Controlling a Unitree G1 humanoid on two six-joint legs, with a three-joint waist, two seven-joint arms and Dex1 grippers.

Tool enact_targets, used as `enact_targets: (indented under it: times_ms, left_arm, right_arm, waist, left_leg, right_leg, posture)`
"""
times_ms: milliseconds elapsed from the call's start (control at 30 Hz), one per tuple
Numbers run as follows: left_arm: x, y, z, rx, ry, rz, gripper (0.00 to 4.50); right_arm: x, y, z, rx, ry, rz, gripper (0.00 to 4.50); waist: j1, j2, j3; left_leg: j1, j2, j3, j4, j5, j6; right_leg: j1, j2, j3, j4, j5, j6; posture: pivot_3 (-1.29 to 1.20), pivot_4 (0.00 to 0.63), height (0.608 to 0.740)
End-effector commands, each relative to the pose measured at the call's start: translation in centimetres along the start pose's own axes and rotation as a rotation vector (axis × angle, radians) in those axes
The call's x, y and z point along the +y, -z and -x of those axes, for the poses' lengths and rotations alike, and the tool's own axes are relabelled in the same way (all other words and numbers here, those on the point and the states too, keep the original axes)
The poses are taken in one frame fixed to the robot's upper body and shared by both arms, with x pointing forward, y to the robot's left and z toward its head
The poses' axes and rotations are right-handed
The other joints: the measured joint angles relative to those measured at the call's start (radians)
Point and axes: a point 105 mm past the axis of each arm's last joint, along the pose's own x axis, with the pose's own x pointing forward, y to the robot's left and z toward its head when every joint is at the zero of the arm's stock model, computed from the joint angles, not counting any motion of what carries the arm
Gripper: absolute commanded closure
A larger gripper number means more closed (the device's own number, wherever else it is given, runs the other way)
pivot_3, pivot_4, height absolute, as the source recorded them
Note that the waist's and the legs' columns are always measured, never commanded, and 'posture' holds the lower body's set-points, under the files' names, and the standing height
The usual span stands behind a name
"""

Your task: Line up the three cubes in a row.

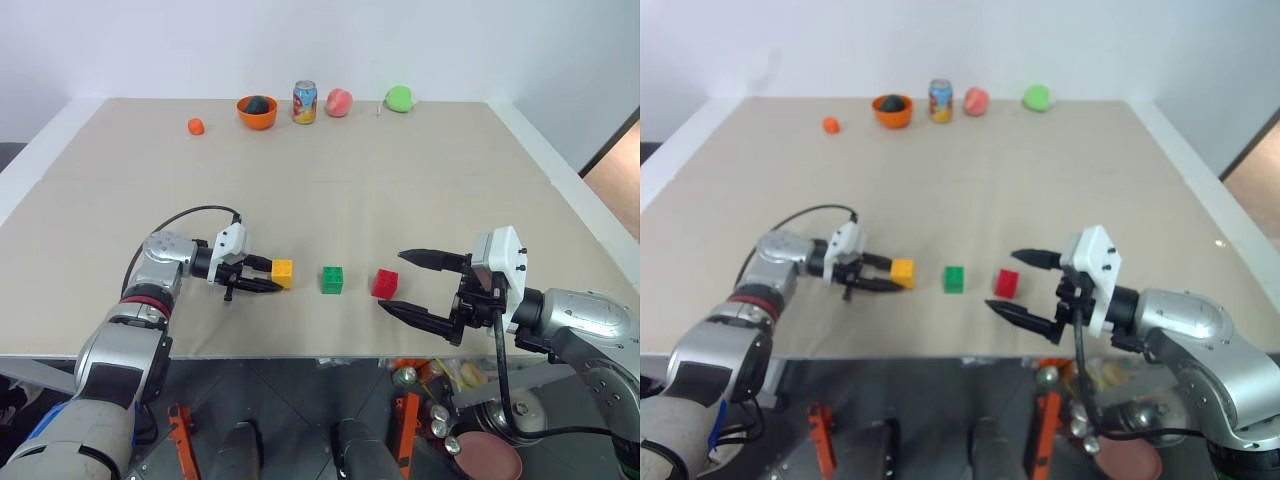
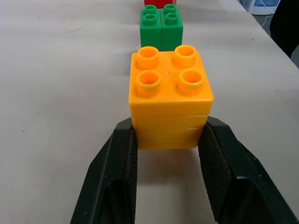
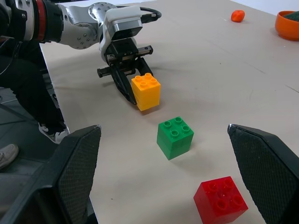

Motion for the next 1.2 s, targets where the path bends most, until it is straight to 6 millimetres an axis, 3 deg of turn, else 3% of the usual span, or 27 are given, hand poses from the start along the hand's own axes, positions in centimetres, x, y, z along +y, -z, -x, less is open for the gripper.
enact_targets:
  times_ms: [33, 267, 333, 533, 867, 1067, 1200]
  left_arm:
    - [-0.1, -0.1, 0.0, 0.002, 0.007, -0.019, 3.22]
    - [-0.2, 0.3, 0.2, 0.024, 0.012, 0.007, 3.22]
    - [-0.2, 0.4, 0.1, 0.029, 0.016, 0.014, 2.17]
    - [0.0, 0.4, 0.1, 0.033, -0.014, -0.026, 0.12]
    - [0.1, 0.3, 2.5, 0.069, -0.028, -0.037, 0.05]
    - [0.6, 0.4, 7.4, 0.131, -0.142, 0.007, 0.05]
    - [1.0, 0.1, 10.1, 0.056, -0.303, 0.079, 0.05]
  right_arm:
    - [0.1, -1.1, 0.4, -0.02, 0.005, 0.047, 0.0]
    - [0.0, -1.2, 0.4, -0.018, 0.005, 0.049, 0.0]
    - [0.0, -1.2, 0.4, -0.019, 0.004, 0.05, 0.0]
    - [-0.1, -1.4, 0.4, -0.021, 0.003, 0.055, 0.0]
    - [-0.4, -1.8, 0.3, -0.025, -0.014, 0.07, 0.0]
    - [-1.0, -2.0, 0.5, -0.017, -0.017, 0.083, 0.0]
    - [-3.3, 0.5, 1.2, 0.045, 0.134, 0.045, 0.0]
  waist:
    - [0.0, 0.0, 0.0]
    - [0.0, 0.0, 0.0]
    - [0.0, 0.0, 0.0]
    - [0.0, 0.0, 0.0]
    - [-0.001, 0.0, 0.0]
    - [-0.002, 0.0, 0.0]
    - [-0.001, 0.0, 0.0]
  left_leg:
    - [0.0, 0.0, 0.0, 0.0, 0.0, 0.0]
    - [0.0, 0.0, 0.0, 0.0, 0.0, 0.0]
    - [0.0, 0.0, 0.0, 0.0, 0.0, 0.0]
    - [0.0, 0.0, 0.0, 0.0, 0.0, 0.0]
    - [0.0, 0.0, 0.0, 0.0, 0.0, 0.0]
    - [0.001, 0.0, 0.0, 0.0, 0.0, 0.0]
    - [0.0, 0.001, 0.0, 0.0, 0.0, 0.0]
  right_leg:
    - [0.0, 0.0, 0.0, 0.0, 0.0, 0.0]
    - [0.0, 0.0, 0.0, 0.0, 0.0, 0.0]
    - [0.0, 0.0, 0.0, 0.0, 0.0, 0.0]
    - [0.0, 0.0, 0.0, 0.0, 0.0, 0.0]
    - [0.0, 0.0, 0.0, 0.001, 0.0, 0.0]
    - [0.0, 0.0, 0.0, 0.001, 0.0, 0.0]
    - [0.0, 0.0, 0.0, 0.001, 0.0, 0.0]
  posture:
    - [0.0, 0.15, 0.74]
    - [0.0, 0.15, 0.74]
    - [0.0, 0.15, 0.74]
    - [0.0, 0.15, 0.74]
    - [0.0, 0.15, 0.74]
    - [0.0, 0.15, 0.74]
    - [0.0, 0.15, 0.74]
